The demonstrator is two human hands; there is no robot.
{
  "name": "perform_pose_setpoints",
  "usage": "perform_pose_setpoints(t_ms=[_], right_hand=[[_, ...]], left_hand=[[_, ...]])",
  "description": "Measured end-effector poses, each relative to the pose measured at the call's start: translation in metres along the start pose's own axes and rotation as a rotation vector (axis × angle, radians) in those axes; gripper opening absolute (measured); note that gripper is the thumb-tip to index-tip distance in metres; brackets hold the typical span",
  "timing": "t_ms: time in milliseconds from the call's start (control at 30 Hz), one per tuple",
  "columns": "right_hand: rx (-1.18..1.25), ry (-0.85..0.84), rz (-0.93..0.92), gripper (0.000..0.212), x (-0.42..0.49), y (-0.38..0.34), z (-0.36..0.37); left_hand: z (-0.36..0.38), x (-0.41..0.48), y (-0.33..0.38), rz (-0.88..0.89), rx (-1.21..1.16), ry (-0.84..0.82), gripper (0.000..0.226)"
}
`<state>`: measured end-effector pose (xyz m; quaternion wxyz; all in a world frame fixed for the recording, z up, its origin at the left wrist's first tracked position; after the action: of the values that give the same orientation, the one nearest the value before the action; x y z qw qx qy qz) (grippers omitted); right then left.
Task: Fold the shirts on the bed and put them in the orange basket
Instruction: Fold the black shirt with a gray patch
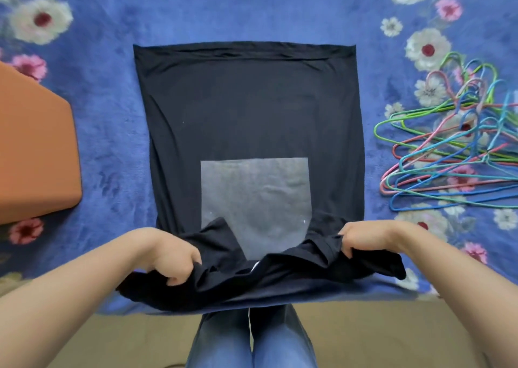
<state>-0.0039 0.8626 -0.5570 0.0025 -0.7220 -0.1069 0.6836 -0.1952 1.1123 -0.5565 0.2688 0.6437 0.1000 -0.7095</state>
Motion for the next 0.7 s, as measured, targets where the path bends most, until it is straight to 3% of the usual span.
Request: perform_pose_setpoints(t_ms=[133, 233, 500, 633, 700], right_hand=[[0.134, 0.104, -0.002, 0.006, -0.001, -0.009, -0.041], [0.198, 0.133, -0.034, 0.018, -0.003, -0.027, -0.081], [0.205, 0.315, -0.032, 0.013, 0.001, -0.096, -0.215], [0.221, 0.527, -0.161, 0.005, 0.015, -0.127, -0.276], [0.112, 0.731, -0.245, 0.02, 0.032, -0.135, -0.298]], left_hand=[[-0.044, -0.025, -0.013, 0.072, -0.427, 0.053, 0.037], [-0.093, -0.044, -0.023, 0.11, -0.541, 0.158, 0.035], [-0.245, -0.088, -0.04, 0.032, -0.554, 0.52, 0.023], [-0.317, -0.087, -0.056, -0.056, -0.397, 0.922, 0.015], [-0.337, -0.072, -0.066, -0.138, -0.251, 1.103, 0.029]])
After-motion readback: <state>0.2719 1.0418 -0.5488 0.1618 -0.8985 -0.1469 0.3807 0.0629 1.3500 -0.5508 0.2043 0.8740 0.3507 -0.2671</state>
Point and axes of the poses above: each hand's wrist, its own x-axis towards the middle knuckle, its own z-axis out of the palm, y = z × x, the point moved 4 cm from there along x, towards the middle knuckle, and after that the axes turned 5 degrees about x, right-handed, at the moved point
